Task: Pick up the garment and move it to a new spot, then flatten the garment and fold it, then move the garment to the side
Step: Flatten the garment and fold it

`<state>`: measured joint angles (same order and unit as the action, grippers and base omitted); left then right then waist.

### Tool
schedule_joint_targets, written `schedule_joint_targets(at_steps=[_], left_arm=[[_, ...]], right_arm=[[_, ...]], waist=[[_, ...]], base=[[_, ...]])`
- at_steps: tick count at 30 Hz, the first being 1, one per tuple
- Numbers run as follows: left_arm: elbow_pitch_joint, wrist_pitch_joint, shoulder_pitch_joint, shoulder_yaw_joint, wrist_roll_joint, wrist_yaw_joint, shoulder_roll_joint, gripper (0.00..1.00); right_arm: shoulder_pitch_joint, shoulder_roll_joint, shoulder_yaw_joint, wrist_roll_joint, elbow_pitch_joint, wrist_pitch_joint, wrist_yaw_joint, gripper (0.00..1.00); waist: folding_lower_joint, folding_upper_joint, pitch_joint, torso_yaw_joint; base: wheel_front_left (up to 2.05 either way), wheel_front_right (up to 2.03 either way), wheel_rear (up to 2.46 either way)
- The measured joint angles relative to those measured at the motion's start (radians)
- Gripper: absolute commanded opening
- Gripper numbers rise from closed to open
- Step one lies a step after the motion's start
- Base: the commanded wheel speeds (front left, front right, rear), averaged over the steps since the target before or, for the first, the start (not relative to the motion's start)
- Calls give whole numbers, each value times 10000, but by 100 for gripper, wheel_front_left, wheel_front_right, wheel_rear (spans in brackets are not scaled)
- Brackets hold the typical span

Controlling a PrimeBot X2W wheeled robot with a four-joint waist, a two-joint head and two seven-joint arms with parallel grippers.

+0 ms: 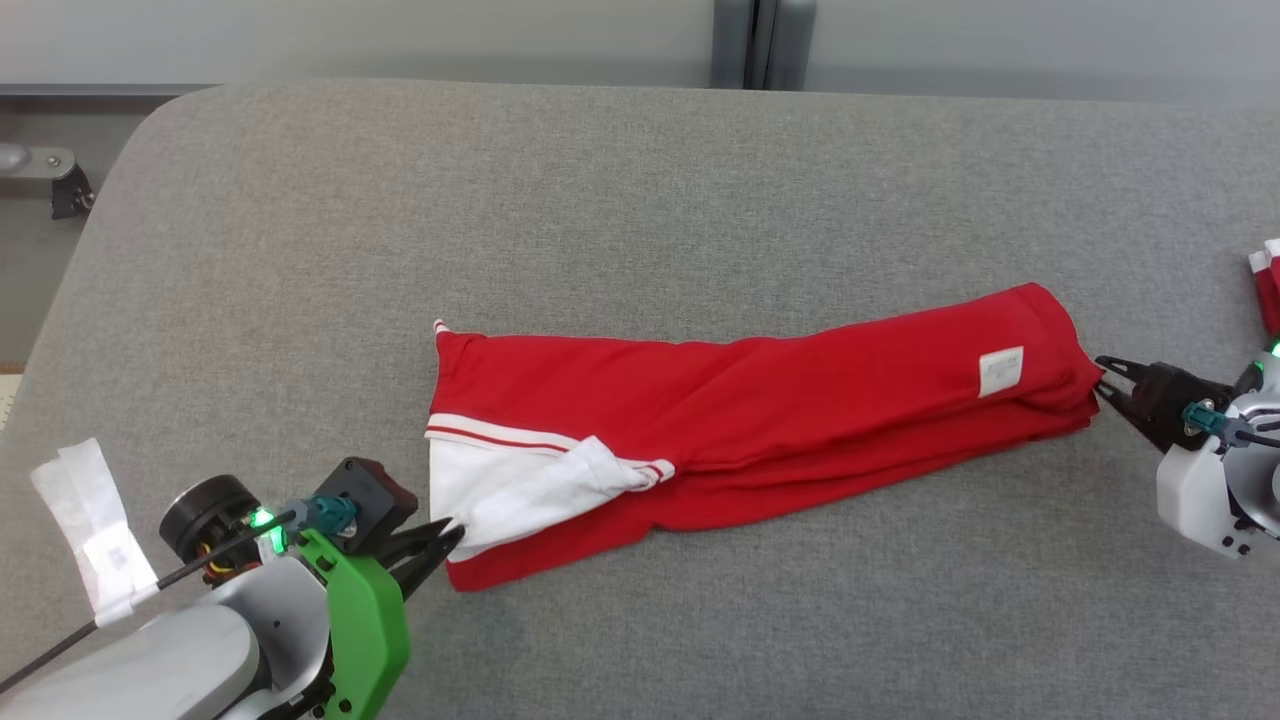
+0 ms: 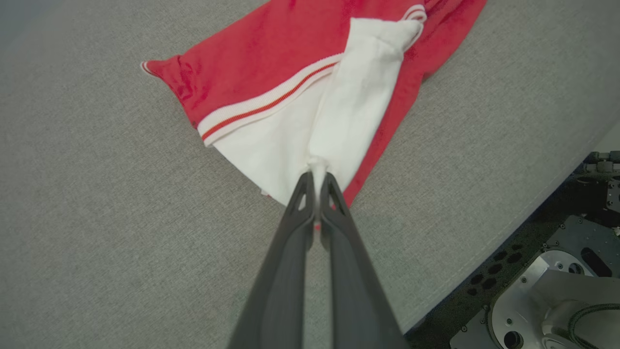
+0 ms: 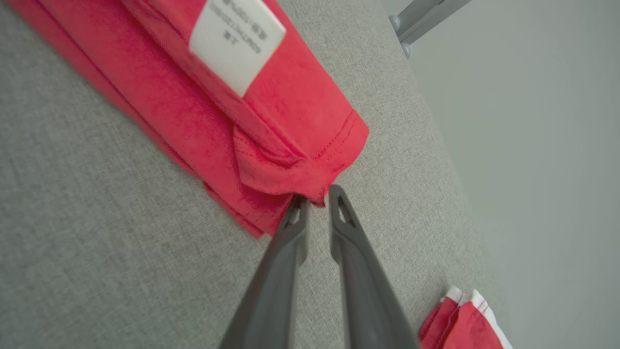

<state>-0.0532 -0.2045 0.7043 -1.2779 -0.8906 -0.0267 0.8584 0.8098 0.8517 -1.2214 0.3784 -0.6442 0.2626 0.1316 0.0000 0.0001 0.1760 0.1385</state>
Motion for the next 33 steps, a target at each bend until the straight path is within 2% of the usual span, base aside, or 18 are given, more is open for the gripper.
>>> schedule_joint_targets(at_steps=[1,2,6,11,14,19,22,24,26,28,33], left_arm=[[36,-61,-47,2,2,4,-38,82],[65,-113,-112,0,4,29,-90,100],[201,146,-264,-15,286,-10,-251,100],[464,826,-328,234,391,-380,-341,100],[642,1442,-389,679,251,-798,-422,100],[1170,3455,-637,2090,-387,-1871,-999,100],[1559,4399,-894,3014,-821,-2328,-1524,100],[1699,4617,-1152,3760,-1028,-2558,-1931,100],[1735,4640,-1487,4608,-874,-2623,-2428,100],[1653,4660,-1845,5505,-272,-2648,-2903,100],[1703,4669,-3231,7356,1315,-2309,-4126,100]], right_arm=[[12,21,-169,65,-17,2,0,100],[62,59,-282,198,-6,0,0,100],[213,334,-512,336,115,0,0,100],[222,596,-571,579,79,-8,0,100],[438,568,-397,1127,-213,-12,2,100],[606,-230,2286,2568,-374,0,0,100],[128,-798,4102,2744,-192,2,0,100],[-415,-1149,5102,2362,-90,0,-2,100],[-1057,-1662,6165,2065,207,0,0,100],[-1604,-2178,7101,1787,568,2,0,100],[-3001,-3411,8886,984,1636,0,0,100]], waist=[[0,0,-13,-18],[0,0,-30,-36],[0,0,-102,-122],[0,0,-243,-257],[0,0,-342,-346],[0,0,-494,-480],[0,0,-568,-531],[0,0,-619,-550],[0,0,-676,-570],[0,0,-725,-579],[0,0,-848,-637]], base=[[0,0,0],[0,0,0],[0,0,0],[0,0,0],[0,0,0],[0,0,0],[0,0,0],[0,0,0],[0,0,0],[0,0,0],[0,0,0]])
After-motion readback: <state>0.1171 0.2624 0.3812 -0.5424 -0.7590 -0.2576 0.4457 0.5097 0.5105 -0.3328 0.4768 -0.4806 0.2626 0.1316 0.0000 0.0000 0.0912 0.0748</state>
